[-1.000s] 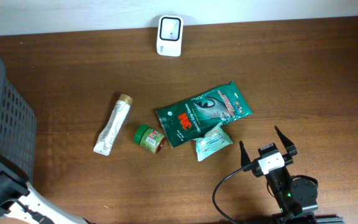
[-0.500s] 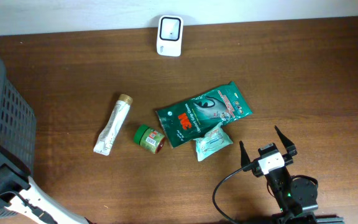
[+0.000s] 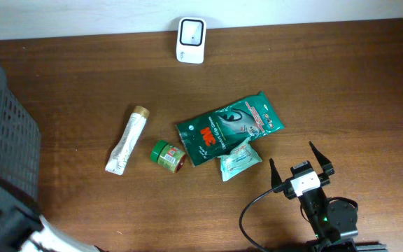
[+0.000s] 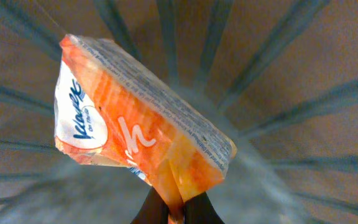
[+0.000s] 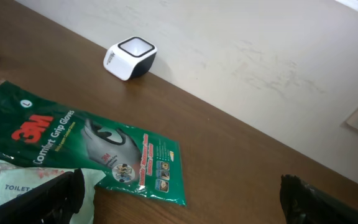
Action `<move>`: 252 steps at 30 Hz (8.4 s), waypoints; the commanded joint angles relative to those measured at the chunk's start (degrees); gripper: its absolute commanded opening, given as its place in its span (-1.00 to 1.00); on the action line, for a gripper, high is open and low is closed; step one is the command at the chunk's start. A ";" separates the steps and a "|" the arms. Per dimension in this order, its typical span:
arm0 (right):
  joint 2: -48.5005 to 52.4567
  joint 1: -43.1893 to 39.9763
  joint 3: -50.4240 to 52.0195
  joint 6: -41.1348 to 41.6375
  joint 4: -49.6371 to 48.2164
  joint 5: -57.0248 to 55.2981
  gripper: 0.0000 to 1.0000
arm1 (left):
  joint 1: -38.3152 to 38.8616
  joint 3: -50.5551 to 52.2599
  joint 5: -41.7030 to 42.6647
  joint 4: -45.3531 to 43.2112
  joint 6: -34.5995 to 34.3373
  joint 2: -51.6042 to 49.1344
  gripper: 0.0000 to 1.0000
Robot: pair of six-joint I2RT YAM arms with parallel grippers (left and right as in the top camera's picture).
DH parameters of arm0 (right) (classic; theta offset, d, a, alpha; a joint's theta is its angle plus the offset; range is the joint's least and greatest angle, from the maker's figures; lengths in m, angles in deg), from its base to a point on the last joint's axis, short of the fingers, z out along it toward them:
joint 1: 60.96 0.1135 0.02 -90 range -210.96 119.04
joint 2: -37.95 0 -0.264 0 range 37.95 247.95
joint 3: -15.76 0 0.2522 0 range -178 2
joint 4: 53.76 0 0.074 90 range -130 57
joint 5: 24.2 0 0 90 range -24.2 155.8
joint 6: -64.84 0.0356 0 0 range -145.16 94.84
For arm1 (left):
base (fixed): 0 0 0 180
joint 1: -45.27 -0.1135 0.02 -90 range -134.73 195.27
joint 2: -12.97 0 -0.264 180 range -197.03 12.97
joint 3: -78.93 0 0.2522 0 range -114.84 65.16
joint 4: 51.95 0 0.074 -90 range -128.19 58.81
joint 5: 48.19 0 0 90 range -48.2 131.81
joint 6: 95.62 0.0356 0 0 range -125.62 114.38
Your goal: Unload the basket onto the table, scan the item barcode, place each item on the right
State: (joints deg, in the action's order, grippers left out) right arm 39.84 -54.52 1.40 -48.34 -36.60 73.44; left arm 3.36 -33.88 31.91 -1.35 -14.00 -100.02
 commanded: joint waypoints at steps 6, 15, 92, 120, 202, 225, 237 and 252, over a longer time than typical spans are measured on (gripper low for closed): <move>-0.28 0.28 0.26 -0.37 0.31 0.68 0.97 | 1.31 -0.44 8.76 6.67 0.35 19.39 -1.00; -0.28 0.28 0.26 -0.37 0.31 0.68 0.97 | 26.93 -0.20 9.29 16.50 0.90 28.96 -1.00; 51.06 0.28 -58.75 19.63 40.72 20.46 0.96 | 30.86 -2.89 32.63 32.76 20.92 19.78 0.98; 97.00 35.21 -69.83 42.16 46.03 -17.64 0.64 | 30.86 -2.91 32.61 32.76 20.92 19.78 0.98; 110.84 37.11 -78.58 37.75 57.09 -17.35 0.18 | 30.86 -2.91 32.63 32.76 20.92 19.78 0.98; 110.03 30.88 -66.64 33.40 43.63 -12.92 0.03 | 30.86 -2.89 32.63 32.76 20.92 19.78 0.98; 102.51 31.08 -71.25 29.14 46.07 -12.81 0.15 | 30.86 -2.89 32.63 32.76 20.92 19.78 0.98; 112.56 30.99 -71.19 22.01 38.27 -12.83 0.29 | 30.86 -2.91 32.63 32.76 20.92 19.78 0.98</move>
State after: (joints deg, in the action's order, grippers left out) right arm 147.82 -23.49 -70.08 -24.69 1.54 59.45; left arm 34.52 -35.85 63.91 31.45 5.98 -81.16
